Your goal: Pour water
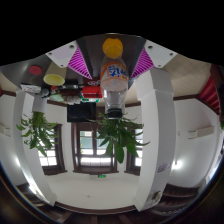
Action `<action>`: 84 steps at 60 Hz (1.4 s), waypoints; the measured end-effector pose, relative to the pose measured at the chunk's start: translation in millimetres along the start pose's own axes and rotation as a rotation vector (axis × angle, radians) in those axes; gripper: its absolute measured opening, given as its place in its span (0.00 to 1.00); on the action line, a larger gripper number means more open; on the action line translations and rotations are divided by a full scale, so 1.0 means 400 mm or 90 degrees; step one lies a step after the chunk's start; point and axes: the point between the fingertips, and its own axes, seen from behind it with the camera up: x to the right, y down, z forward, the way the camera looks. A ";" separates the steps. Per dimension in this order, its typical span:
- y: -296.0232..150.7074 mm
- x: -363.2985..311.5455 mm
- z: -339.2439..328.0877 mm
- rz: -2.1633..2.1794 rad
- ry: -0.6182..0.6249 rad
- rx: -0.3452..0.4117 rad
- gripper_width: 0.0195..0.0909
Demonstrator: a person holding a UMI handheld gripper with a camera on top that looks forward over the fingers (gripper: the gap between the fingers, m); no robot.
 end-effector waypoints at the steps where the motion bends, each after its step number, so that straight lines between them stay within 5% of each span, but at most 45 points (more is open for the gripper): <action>1: -0.003 0.002 0.008 0.000 0.002 0.002 0.73; 13: -0.012 -0.004 0.088 0.006 0.003 0.015 0.72; 20: -0.001 -0.005 0.114 0.011 0.007 0.018 0.46; 36: -0.008 -0.002 0.118 0.009 0.001 0.051 0.21; 65: -0.039 0.076 0.161 0.236 -0.011 0.021 0.21; 84: -0.131 0.221 0.207 0.732 -0.026 0.080 0.21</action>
